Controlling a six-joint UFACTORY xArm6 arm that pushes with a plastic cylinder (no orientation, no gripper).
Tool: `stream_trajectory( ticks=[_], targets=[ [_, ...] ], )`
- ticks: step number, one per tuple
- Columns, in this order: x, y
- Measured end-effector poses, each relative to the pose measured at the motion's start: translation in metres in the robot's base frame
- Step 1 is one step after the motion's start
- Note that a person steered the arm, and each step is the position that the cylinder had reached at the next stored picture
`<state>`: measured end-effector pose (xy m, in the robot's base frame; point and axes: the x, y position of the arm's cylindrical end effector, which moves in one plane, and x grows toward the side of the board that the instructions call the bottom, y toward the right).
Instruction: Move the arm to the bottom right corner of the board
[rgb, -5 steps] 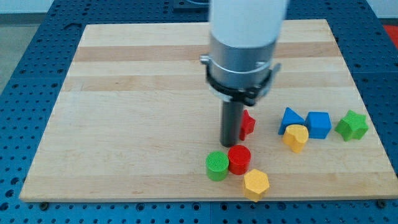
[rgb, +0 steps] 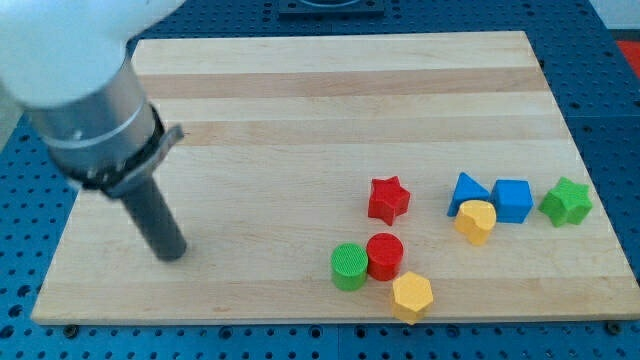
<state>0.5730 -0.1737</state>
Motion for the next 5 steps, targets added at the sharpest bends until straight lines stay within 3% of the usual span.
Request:
stream_trajectory(
  ticks=[1, 2, 3, 4, 5],
  targets=[
    [-0.006, 0.000],
    [-0.068, -0.001],
    [-0.166, 0.022],
    [-0.216, 0.138],
    [-0.214, 0.292]
  ],
)
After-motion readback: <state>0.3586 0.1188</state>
